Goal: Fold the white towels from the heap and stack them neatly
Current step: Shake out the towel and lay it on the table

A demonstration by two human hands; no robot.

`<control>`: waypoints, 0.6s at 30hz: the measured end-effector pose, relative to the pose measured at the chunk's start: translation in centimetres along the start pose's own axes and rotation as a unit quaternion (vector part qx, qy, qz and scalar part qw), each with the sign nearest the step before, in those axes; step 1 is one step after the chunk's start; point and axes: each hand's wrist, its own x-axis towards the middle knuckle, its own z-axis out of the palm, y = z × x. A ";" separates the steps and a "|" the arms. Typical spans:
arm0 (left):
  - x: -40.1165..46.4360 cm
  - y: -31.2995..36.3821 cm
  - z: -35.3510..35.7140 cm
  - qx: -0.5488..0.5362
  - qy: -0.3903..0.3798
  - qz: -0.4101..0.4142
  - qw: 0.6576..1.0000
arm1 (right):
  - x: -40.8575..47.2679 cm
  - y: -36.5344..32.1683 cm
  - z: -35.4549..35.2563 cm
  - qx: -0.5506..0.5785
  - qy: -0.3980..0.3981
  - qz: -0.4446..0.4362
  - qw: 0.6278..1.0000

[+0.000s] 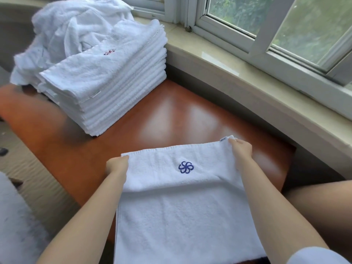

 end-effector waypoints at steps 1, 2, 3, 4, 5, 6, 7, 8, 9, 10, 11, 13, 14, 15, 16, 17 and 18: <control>0.0 -0.1 0.0 0.000 -0.004 0.008 1.000 | 0.1 0.3 0.0 0.007 0.010 -0.006 1.000; 0.1 -0.1 -0.1 0.000 -0.009 0.013 1.000 | 0.2 0.4 0.1 0.010 0.019 -0.010 1.000; 0.1 -0.1 -0.3 -0.004 -0.013 0.017 1.000 | 0.3 0.6 0.1 0.010 0.028 -0.014 0.999; 0.0 -0.1 -0.5 -0.013 -0.018 0.020 1.000 | 0.2 0.7 0.1 0.014 0.038 -0.018 0.999; 0.0 -0.1 -0.6 -0.028 -0.021 0.020 0.999 | 0.0 0.6 0.0 0.022 0.048 -0.025 0.998; -0.1 0.0 -0.9 -0.047 -0.020 0.020 0.999 | -0.2 0.4 -0.1 0.034 0.057 -0.036 0.997; -0.1 0.2 -1.1 -0.066 -0.016 0.023 0.997 | -0.4 0.1 -0.3 0.044 0.068 -0.048 0.996; -0.4 0.4 -1.5 -0.085 -0.013 0.028 0.996 | -0.6 -0.3 -0.5 0.050 0.087 -0.059 0.993; -0.6 0.7 -1.9 -0.105 -0.013 0.037 0.994 | -0.8 -0.7 -1.0 0.048 0.110 -0.068 0.990; -1.0 1.1 -2.3 -0.125 -0.014 0.048 0.991 | -1.1 -1.1 -1.4 0.051 0.127 -0.076 0.988; -1.6 1.6 -2.7 -0.145 -0.015 0.066 0.987 | -1.5 -1.7 -2.0 0.056 0.137 -0.085 0.985; -3.0 2.7 -3.8 -0.172 -0.019 0.114 0.978 | -2.7 -2.9 -3.1 0.066 0.137 -0.098 0.984; -3.8 3.3 -4.5 -0.186 -0.021 0.140 0.972 | -3.3 -3.5 -3.6 0.071 0.135 -0.105 0.983; -4.8 4.0 -5.2 -0.200 -0.021 0.166 0.965 | -4.0 -4.2 -4.1 0.074 0.128 -0.111 0.983; -5.8 4.6 -5.9 -0.217 -0.023 0.193 0.957 | -4.6 -4.8 -4.6 0.077 0.119 -0.117 0.983; -6.9 5.2 -6.7 -0.229 -0.024 0.219 0.948 | -5.2 -5.5 -5.2 0.083 0.112 -0.121 0.983; -8.1 5.6 -7.5 -0.236 -0.022 0.246 0.940 | -5.9 -6.2 -5.9 0.092 0.106 -0.121 0.983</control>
